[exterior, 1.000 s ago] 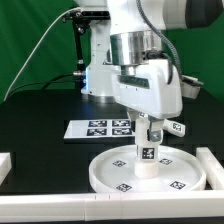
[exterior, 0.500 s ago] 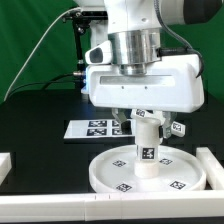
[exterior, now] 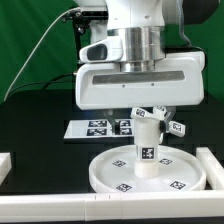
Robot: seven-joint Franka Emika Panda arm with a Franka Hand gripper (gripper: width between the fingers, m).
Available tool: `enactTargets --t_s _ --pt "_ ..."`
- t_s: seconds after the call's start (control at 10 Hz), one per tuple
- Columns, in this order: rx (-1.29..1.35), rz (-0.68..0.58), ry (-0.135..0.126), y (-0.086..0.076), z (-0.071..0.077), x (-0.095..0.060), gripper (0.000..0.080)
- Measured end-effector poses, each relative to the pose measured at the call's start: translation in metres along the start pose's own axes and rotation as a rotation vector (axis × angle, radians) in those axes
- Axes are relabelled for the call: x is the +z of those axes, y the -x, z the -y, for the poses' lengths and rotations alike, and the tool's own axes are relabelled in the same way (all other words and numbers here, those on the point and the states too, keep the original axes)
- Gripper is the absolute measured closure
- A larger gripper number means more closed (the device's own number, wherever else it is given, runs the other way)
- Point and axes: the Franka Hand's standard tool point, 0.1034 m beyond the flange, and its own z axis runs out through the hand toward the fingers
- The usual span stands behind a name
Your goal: Assemble round table
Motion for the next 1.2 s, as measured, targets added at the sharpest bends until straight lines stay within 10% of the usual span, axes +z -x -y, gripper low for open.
enactTargets --t_s 0.7,0.9,1.2 --pt "-0.049 0.016 0.007 -0.0044 0.002 0.0007 0.015" --pt "-0.046 0.016 0.007 -0.0043 0.0018 0.0007 0.0389" --pt "0.181 0.017 0.009 -0.0038 0.0017 0.0017 0.0394"
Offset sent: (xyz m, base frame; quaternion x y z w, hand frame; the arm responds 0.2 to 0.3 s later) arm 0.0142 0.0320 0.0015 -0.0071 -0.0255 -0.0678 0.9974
